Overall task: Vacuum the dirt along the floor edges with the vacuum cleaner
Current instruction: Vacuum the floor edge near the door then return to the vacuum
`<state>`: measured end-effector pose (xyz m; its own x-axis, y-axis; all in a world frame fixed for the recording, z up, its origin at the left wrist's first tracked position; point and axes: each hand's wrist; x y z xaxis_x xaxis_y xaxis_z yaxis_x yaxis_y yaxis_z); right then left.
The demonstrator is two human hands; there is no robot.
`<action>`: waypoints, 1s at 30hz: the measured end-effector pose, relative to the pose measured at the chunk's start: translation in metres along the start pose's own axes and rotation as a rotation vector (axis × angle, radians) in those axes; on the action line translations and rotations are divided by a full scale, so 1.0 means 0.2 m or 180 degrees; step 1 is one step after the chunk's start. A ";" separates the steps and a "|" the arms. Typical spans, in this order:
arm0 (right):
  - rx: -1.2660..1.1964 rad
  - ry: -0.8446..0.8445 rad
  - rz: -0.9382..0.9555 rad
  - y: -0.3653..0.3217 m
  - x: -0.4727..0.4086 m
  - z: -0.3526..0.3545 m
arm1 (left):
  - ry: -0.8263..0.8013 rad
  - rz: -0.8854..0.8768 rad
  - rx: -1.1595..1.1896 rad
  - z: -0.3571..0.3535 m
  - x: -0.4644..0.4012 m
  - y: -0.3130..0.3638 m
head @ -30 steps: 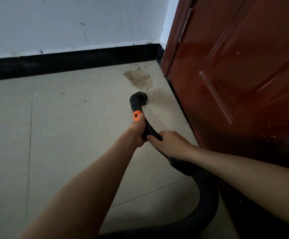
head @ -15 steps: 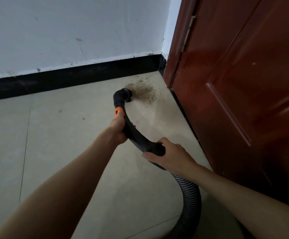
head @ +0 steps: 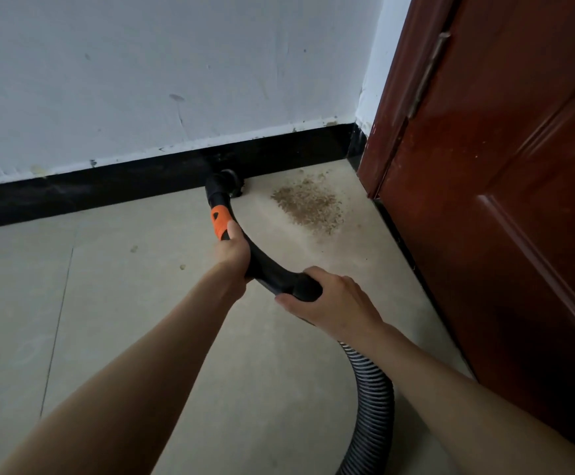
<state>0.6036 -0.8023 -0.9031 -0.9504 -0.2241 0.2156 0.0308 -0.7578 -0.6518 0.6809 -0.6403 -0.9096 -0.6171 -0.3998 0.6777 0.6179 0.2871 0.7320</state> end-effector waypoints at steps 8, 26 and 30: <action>0.0047 -0.0013 -0.0550 0.21 0.04 -0.04 | -0.0457 -0.0305 -0.0300 -0.18 -0.03 -0.16; -0.0315 0.0534 -0.0929 0.42 0.08 0.07 | -0.0891 -0.0629 -0.0825 -0.55 0.02 -0.18; -0.0457 0.0676 -0.1012 0.44 0.08 0.09 | -0.1055 -0.0569 -0.0879 -0.62 0.03 -0.14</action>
<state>0.5963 -0.8832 -0.9443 -0.9488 0.1506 0.2776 -0.3042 -0.6722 -0.6750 0.7197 -0.7593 -0.9342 -0.8204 -0.1095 0.5613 0.5665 -0.0214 0.8238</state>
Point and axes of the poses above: each hand's wrist, its own x-axis away from the middle knuckle, its own z-axis out of the back of the hand, y = z × x, and after that the axes turned 3 degrees about x, right-handed
